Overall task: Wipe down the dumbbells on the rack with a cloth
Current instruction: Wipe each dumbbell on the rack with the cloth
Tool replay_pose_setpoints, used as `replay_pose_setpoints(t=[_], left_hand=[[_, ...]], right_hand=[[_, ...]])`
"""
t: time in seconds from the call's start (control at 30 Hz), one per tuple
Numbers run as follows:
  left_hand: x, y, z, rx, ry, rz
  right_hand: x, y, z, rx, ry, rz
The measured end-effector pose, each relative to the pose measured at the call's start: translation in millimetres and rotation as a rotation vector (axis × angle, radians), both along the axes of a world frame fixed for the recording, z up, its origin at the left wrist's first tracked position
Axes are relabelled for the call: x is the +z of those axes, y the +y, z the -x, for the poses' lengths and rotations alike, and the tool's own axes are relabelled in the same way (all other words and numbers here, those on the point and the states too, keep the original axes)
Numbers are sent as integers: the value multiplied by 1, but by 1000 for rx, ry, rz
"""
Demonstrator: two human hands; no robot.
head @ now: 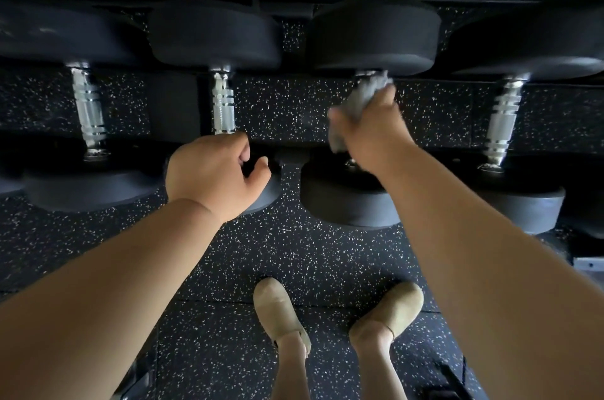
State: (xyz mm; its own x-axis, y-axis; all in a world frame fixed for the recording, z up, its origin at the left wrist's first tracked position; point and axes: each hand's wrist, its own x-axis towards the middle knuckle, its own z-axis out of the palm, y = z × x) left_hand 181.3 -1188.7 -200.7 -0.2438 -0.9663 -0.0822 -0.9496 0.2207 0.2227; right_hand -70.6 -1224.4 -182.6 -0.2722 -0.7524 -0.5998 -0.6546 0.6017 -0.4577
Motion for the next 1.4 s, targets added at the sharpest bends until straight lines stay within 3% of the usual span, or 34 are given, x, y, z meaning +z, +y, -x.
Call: replay_pose_setpoints(t=[0.1,0.2,0.3,0.43,0.5,0.6,0.67,0.8,0.9,0.97,1.03,1.1,1.17,1.3,1.4], left_hand=[[0,0,1,-5,11,3],[0,0,0,-4,10,8],[-1,0,0,-6,2,11],[0,0,0,-14,5,13],[0,0,0,-17,9,10],[0,0,-1,-19,11,3],[0,0,-1,-14,19,4],[2,0,0,3,37,-1],[3,0,0,4,31,-1],[2,0,0,5,27,-1],[2,0,-1,8,18,1],[2,0,0,9,13,0],[3,0,0,17,19,-3],[1,1,-2,19,27,0],[1,0,-2,14,33,5]], right_hand=[[-8,23,6,211,136,-213],[-6,19,9,291,132,-245],[-1,-7,12,65,-52,-46],[-5,-11,8,-189,-130,153],[-5,10,8,-38,-153,5],[8,34,21,260,51,-83],[35,32,31,175,93,52],[84,4,36,13,144,595],[66,-24,24,173,234,609],[46,-40,7,299,392,594],[32,-51,-17,545,501,601],[25,-48,-35,831,450,621],[29,-44,-30,940,443,614],[45,-34,8,600,475,729],[54,-37,18,406,436,632]])
